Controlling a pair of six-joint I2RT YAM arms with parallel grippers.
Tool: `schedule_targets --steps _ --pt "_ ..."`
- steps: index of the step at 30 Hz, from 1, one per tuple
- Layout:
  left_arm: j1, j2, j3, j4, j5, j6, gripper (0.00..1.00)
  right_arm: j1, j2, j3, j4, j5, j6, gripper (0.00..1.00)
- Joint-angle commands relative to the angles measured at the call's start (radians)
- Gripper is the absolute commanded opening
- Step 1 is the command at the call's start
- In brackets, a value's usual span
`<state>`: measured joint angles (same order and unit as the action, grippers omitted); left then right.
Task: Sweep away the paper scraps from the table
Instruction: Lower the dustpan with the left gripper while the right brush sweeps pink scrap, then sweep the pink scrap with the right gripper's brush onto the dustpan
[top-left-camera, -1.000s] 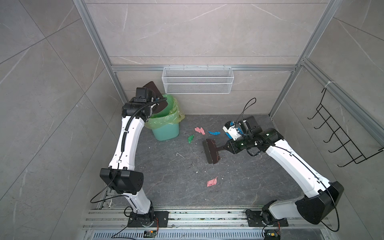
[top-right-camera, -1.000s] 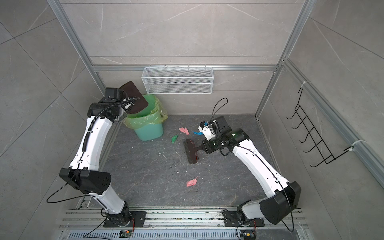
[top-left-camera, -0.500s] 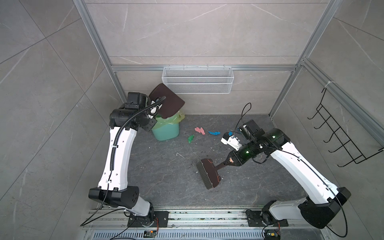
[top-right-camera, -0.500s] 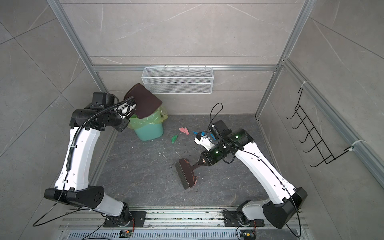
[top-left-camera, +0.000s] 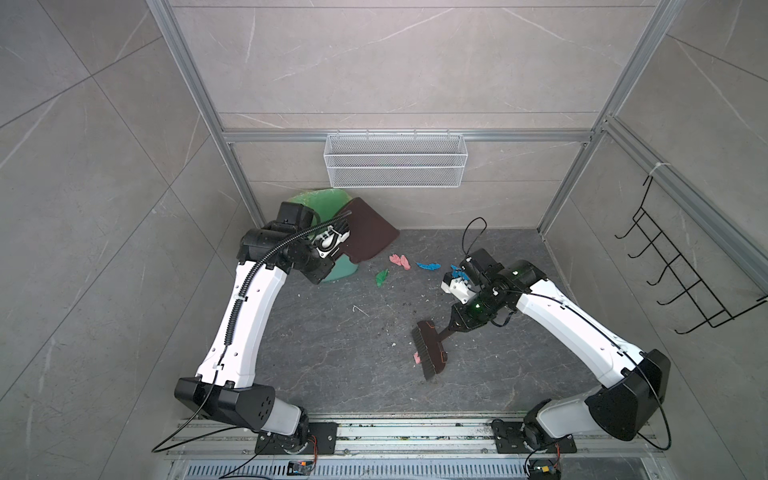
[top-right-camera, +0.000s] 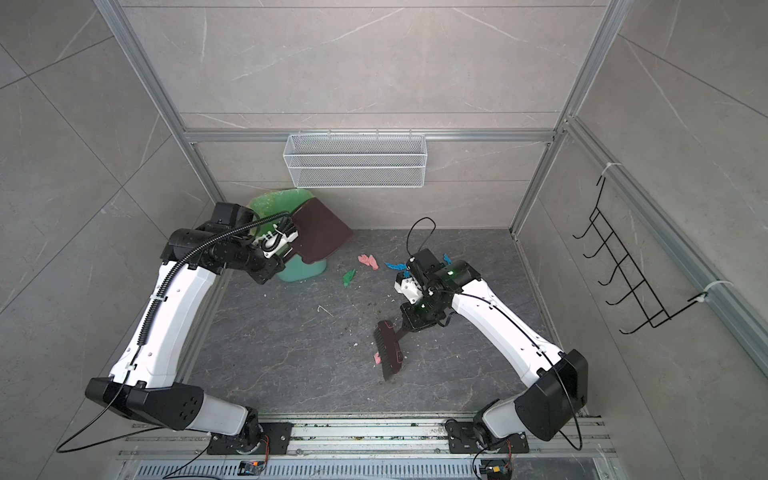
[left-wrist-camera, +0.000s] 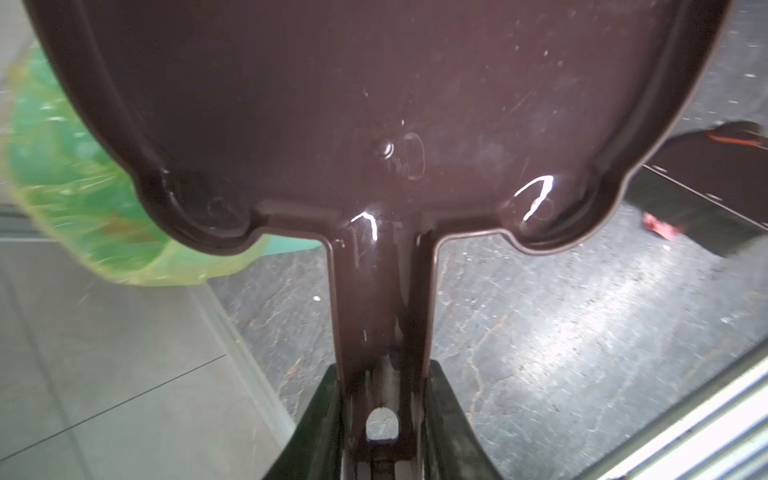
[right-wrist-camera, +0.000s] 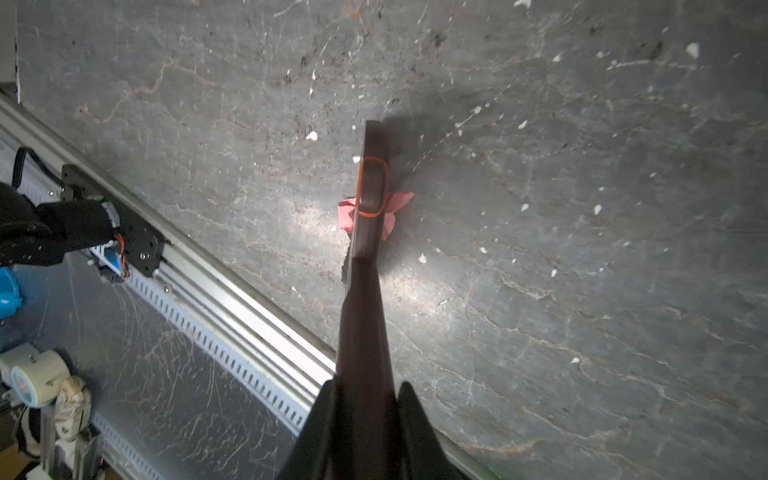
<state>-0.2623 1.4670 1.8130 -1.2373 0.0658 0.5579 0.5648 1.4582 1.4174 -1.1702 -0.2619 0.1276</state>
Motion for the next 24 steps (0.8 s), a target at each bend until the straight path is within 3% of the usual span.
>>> schedule_targets --steps 1,12,24 --pt "-0.035 -0.032 -0.028 -0.014 0.072 -0.035 0.0 0.0 0.016 0.001 0.088 0.163 0.049 0.0" --pt "-0.187 -0.01 -0.244 0.067 0.034 -0.136 0.0 -0.027 0.019 0.008 0.144 0.383 0.09 0.0" --pt "-0.259 0.036 -0.383 0.115 -0.004 -0.148 0.0 -0.034 -0.102 0.032 0.196 0.407 0.056 0.0"
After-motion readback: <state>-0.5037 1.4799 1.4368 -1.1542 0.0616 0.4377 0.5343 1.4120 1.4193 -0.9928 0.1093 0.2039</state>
